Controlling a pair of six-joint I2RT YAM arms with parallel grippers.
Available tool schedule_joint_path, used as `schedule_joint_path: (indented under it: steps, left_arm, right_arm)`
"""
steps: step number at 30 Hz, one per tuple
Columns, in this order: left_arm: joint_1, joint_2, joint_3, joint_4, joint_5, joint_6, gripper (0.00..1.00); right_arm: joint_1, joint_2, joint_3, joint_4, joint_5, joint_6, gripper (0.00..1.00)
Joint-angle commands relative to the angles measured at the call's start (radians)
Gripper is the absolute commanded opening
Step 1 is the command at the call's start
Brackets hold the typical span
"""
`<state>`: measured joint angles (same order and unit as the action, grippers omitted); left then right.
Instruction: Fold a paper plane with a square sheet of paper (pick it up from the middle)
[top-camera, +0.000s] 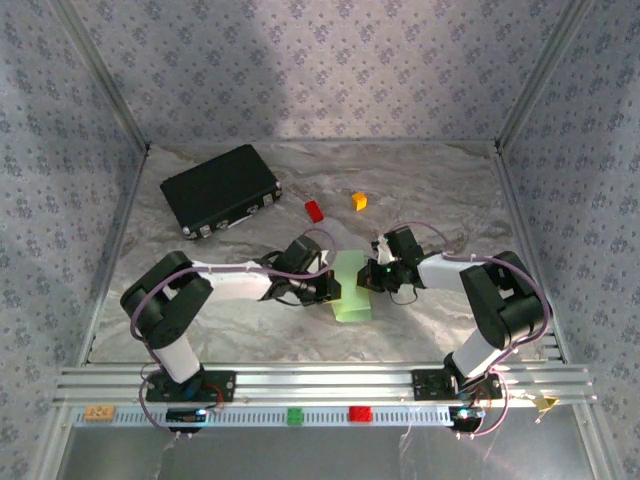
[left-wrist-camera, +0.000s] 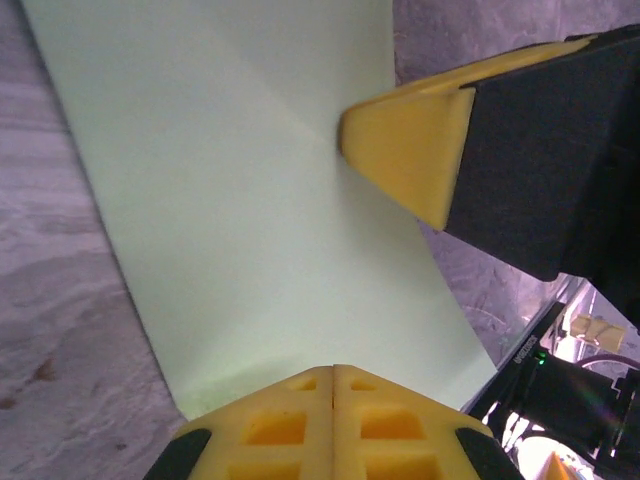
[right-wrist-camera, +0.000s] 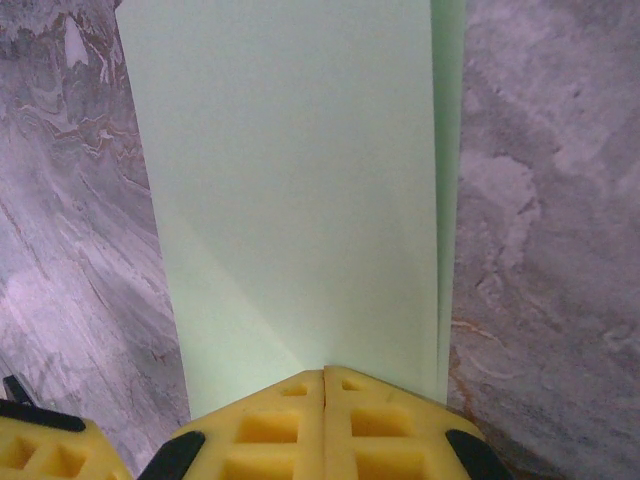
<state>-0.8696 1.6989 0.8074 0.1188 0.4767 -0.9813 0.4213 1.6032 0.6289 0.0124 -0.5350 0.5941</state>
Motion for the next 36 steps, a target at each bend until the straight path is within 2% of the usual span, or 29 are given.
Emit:
schedule_joint_path:
  steps: [1,7,12,17,25,31,36]
  left_arm:
    - [-0.010,0.028,0.004,0.034,0.024,-0.027,0.00]
    - [-0.013,0.071,-0.039,0.052,0.025,-0.020,0.00]
    - [-0.016,0.095,-0.055,-0.036,0.000,0.053,0.00]
    - [-0.025,0.068,-0.066,-0.042,-0.012,0.072,0.00]
    - [-0.030,-0.071,-0.042,-0.027,-0.037,0.024,0.01]
    - [-0.035,-0.027,-0.061,0.081,0.030,-0.022,0.01]
    - [-0.048,0.029,-0.066,0.105,0.031,-0.031,0.00]
  right_arm:
    - [-0.010,0.029,-0.047,-0.127,0.118,0.003,0.00]
    - [-0.013,0.025,-0.049,-0.129,0.118,0.001,0.00]
    - [-0.013,0.022,-0.052,-0.129,0.120,0.001,0.00]
    - [-0.013,0.021,-0.053,-0.129,0.119,0.001,0.00]
    - [-0.014,0.020,-0.052,-0.130,0.118,0.002,0.00]
    - [-0.013,0.022,-0.052,-0.127,0.116,0.002,0.00]
    - [-0.014,0.017,-0.055,-0.129,0.119,0.003,0.00]
